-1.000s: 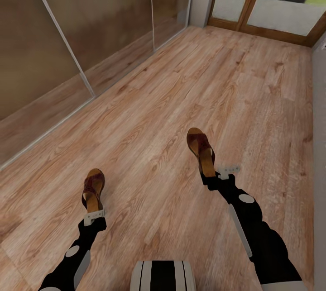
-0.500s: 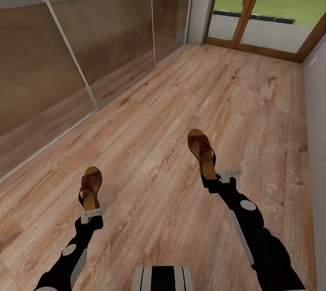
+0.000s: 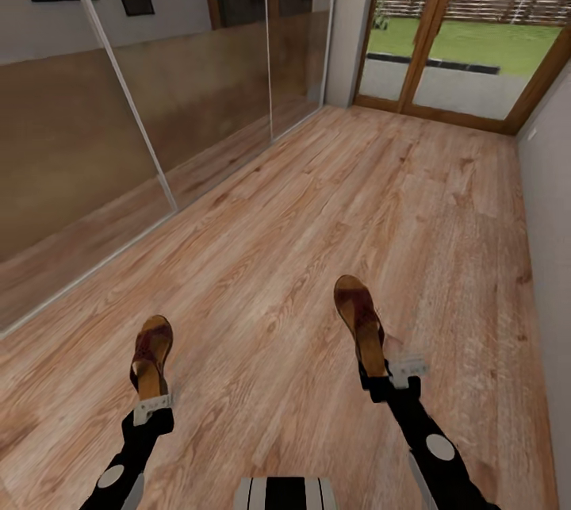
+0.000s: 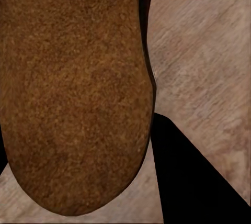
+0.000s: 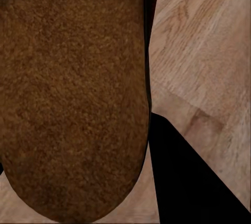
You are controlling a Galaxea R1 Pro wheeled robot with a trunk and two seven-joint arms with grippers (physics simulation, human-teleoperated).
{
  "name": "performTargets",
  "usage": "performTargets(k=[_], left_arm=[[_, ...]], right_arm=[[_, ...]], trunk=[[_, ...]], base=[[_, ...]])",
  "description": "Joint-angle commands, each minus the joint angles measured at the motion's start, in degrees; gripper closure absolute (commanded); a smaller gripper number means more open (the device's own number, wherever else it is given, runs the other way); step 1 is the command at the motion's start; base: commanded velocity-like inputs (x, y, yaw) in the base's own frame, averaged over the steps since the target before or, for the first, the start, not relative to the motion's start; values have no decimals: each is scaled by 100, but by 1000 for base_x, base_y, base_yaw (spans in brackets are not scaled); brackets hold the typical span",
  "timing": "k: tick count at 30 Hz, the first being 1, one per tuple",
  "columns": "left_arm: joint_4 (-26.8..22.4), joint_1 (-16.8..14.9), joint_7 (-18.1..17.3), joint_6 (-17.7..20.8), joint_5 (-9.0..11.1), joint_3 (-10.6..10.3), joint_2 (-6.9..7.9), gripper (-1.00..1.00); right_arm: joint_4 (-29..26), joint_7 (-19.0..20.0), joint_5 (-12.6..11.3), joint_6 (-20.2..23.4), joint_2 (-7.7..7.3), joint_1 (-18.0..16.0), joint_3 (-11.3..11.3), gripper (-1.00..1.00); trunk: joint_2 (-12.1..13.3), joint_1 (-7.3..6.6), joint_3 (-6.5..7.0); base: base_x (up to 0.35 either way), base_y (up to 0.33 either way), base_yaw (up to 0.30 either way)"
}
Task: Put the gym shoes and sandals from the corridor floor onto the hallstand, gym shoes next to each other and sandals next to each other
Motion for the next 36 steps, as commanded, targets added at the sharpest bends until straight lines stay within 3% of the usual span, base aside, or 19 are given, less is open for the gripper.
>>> performTargets(k=[1,4,6,7,15,27,36], left_arm=[[38,103,0,-57,-23,21,-19,100],[54,344,226,-166,-53,-7,-54,100],[84,665,323,-230,-84,-43,-73,100],[85,718,322,-281,-88,-47,-68,100],[88,889,317,-531,-90,-59,-73,100],[84,955,317,-588,-108,-62,-64,100],[88,956,318,-590,-99,-62,-66,100]], right_arm=[[290,-13,14,-272,-4,150,6,100],[1157,-22,11,-1083,-11,330,0,100],[2806,-40,-7,-2745,-19,390,-47,100],[3000,-37,-11,-2922,-20,391,-110,100],[3438,-34,-16,-3255,-14,394,-470,100],[3777,-32,-17,-3280,-13,394,-533,100],[3788,-34,-17,-3287,-13,394,-538,100]], trunk=[[0,-4,29],[4,-11,123],[7,-17,186],[8,-19,217],[19,-40,467],[35,-71,842],[395,-268,1085]], base=[[0,0,0],[0,0,0],[0,0,0],[0,0,0],[0,0,0],[0,0,0],[0,0,0]])
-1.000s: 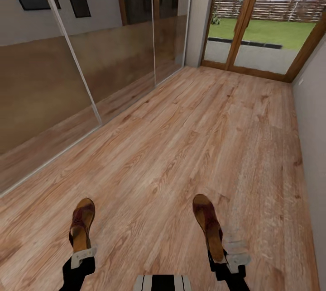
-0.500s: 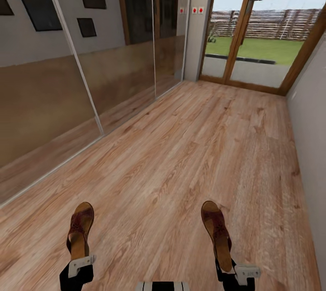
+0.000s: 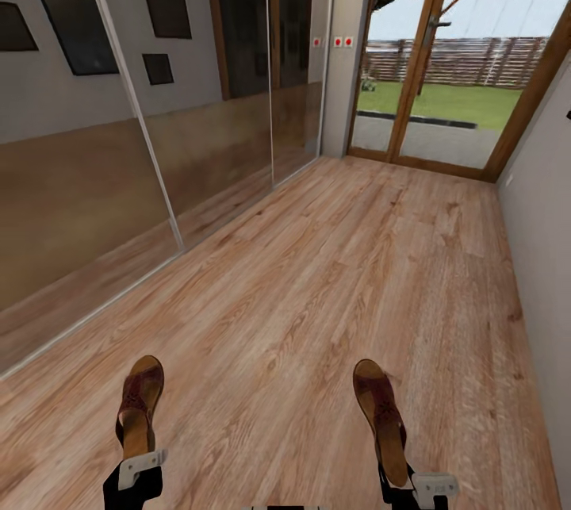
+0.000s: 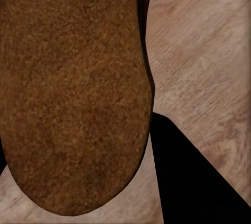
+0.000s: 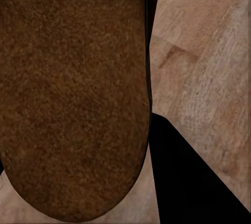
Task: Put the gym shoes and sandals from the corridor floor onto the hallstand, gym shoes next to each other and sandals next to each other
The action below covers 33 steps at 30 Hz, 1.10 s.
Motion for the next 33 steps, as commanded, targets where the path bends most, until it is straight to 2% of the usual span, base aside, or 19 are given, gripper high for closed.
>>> performTargets(k=[1,7,19,25,33], left_arm=[[4,-2,6,-14,-22,6,-1,100],[4,-2,10,-21,-22,6,-1,100],[-4,-2,14,-22,-22,6,-6,100],[-8,-2,17,-18,-22,6,-8,100],[-35,-2,22,-17,-14,14,-9,100]], right_arm=[[4,4,11,-14,2,-2,-13,100],[4,4,7,-14,-1,-2,-13,100],[4,-4,9,-5,55,-2,-5,100],[101,-5,6,-5,63,-2,-9,100],[246,-5,3,-5,63,-2,-16,100]], trunk=[[40,-23,24],[281,-155,186],[281,-155,210],[281,-155,210],[281,-155,210]], base=[[0,0,0],[0,0,0],[0,0,13],[46,0,223],[290,45,274]])
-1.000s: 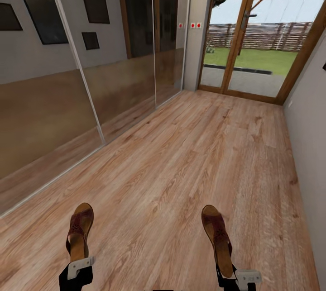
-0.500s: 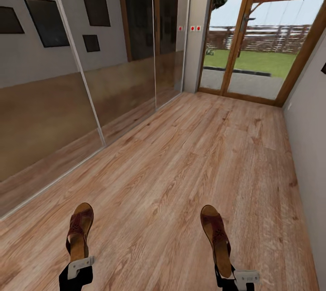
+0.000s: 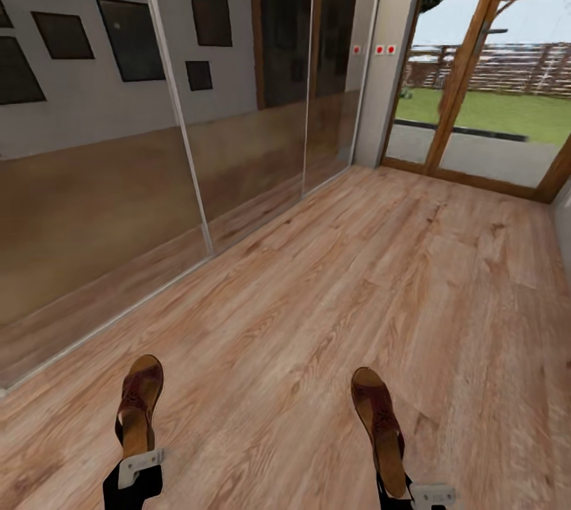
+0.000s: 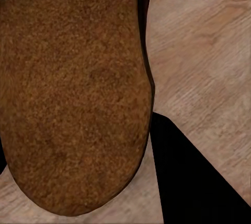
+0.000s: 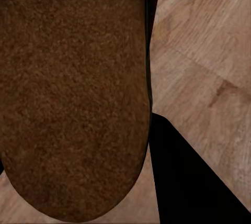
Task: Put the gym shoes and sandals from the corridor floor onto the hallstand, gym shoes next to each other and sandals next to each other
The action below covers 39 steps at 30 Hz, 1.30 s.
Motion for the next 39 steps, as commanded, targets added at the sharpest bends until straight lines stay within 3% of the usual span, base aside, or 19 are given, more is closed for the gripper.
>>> performTargets(k=[1,11,21,27,39], left_arm=[[8,-5,8,-18,-22,3,1,100],[35,-5,9,-20,-22,4,0,100],[43,3,-3,-20,-32,4,-1,100],[25,231,-35,-185,-24,-4,-1,100],[39,319,-61,-259,-30,-5,-1,100]], right_arm=[[2,3,11,-13,2,-1,-18,100],[4,3,11,-13,2,-1,-14,100],[-2,3,11,-19,-7,-1,-16,100],[4,3,11,-22,-37,-1,-20,100],[5,3,11,-22,-50,-1,-19,100]], trunk=[[-1,2,-4],[-1,2,2],[-1,2,56],[-1,2,91],[-1,2,162]], base=[[331,95,277],[231,58,275],[10,2,234],[0,0,225],[0,0,223]])
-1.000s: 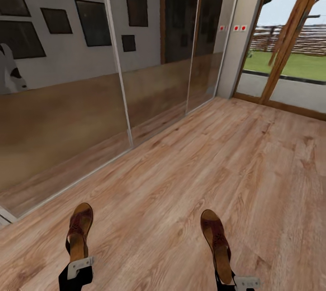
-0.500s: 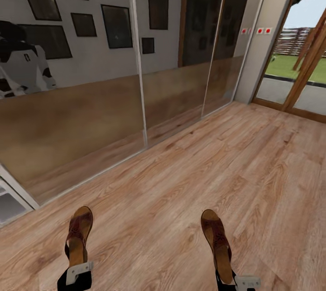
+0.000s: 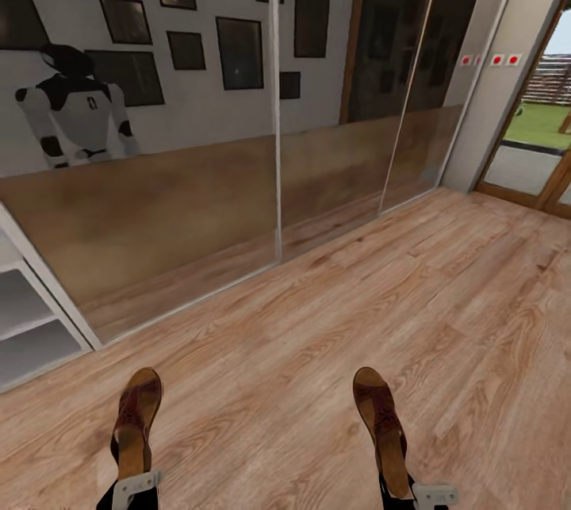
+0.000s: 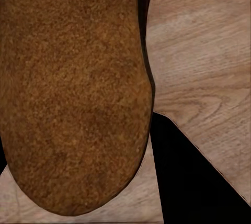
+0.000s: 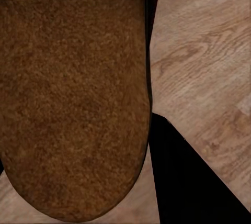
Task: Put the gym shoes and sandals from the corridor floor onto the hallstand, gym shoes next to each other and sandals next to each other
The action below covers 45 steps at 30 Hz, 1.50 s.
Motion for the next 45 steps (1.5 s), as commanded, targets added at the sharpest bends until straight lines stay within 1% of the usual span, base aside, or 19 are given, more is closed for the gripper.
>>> performTargets(k=[1,21,45], left_arm=[[3,6,2,-15,-23,4,-1,100],[9,24,2,-10,-14,-10,8,100],[13,24,2,-13,-20,-8,9,100]], right_arm=[[2,3,11,-13,1,-1,-13,100],[14,3,19,-13,51,-1,-5,100],[11,3,11,-13,45,-1,-7,100]], trunk=[[-2,-1,2],[-2,-1,118],[-2,-1,190]], base=[[0,0,219],[0,0,223],[0,0,268]])
